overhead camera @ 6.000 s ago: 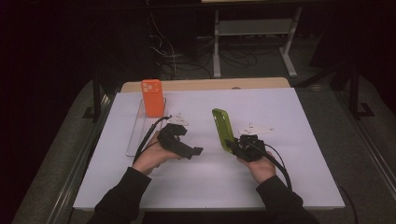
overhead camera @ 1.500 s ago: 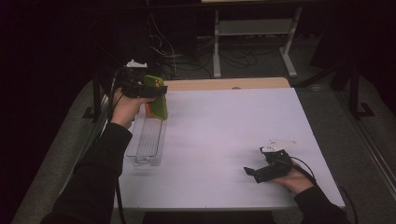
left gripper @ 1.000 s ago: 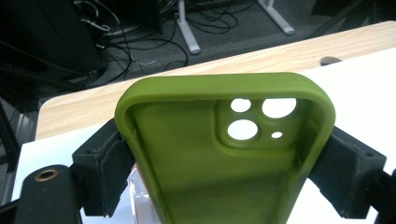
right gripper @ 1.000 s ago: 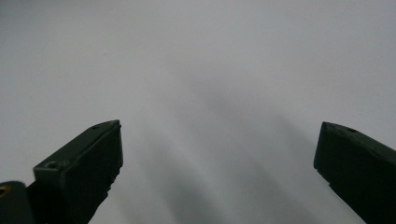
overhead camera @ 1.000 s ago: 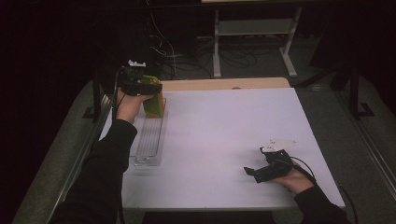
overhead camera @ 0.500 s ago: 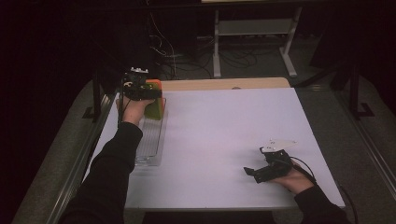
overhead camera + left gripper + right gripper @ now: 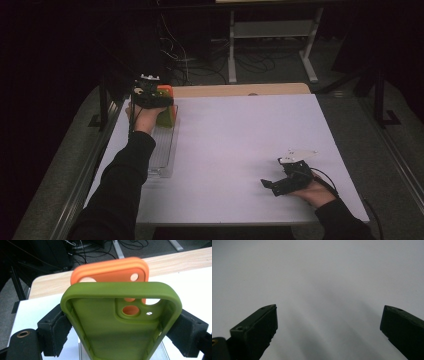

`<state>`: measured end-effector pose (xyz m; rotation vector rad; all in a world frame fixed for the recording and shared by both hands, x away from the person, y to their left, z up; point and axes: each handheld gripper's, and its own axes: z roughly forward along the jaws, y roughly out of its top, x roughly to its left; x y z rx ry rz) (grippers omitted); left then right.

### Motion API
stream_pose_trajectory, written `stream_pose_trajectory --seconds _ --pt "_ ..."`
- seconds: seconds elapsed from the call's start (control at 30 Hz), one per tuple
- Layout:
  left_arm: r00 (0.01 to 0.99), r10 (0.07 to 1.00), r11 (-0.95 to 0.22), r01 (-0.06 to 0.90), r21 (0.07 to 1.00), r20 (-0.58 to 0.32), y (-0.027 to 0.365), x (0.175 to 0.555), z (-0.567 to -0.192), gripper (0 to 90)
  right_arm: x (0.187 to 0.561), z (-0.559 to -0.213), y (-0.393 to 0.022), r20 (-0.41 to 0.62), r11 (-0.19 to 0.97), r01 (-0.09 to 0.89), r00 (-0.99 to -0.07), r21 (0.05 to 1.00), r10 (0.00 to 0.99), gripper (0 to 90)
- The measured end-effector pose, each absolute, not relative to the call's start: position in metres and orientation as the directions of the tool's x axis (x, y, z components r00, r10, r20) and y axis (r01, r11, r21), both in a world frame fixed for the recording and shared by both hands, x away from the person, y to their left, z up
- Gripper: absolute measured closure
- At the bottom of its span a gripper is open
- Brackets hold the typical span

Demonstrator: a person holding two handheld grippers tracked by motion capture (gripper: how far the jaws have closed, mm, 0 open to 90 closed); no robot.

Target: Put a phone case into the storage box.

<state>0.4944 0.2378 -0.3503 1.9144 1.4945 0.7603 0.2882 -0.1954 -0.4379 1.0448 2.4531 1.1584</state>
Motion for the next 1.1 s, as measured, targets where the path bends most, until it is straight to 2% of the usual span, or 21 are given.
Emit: stream_pose_trajectory --seconds 0.33,0.57,1.1 --pt "0.191 0.978 -0.187 0.643 0.743 0.081 0.2358 0.4935 -0.3579 12.5 0.288 -0.438 -0.1949 0.084 0.434 0.504 -0.719 0.747 0.69 0.3" --pt "0.191 0.978 -0.186 0.655 0.732 0.078 0.2375 0.4954 -0.3597 6.7 0.288 -0.438 -0.1948 0.085 0.434 0.504 -0.719 0.747 0.69 0.3" --pt "0.192 0.981 -0.153 0.63 0.762 0.038 0.2389 0.4951 -0.3568 0.8 0.2882 -0.4379 -0.1948 0.083 0.434 0.501 -0.72 0.749 0.689 0.3"
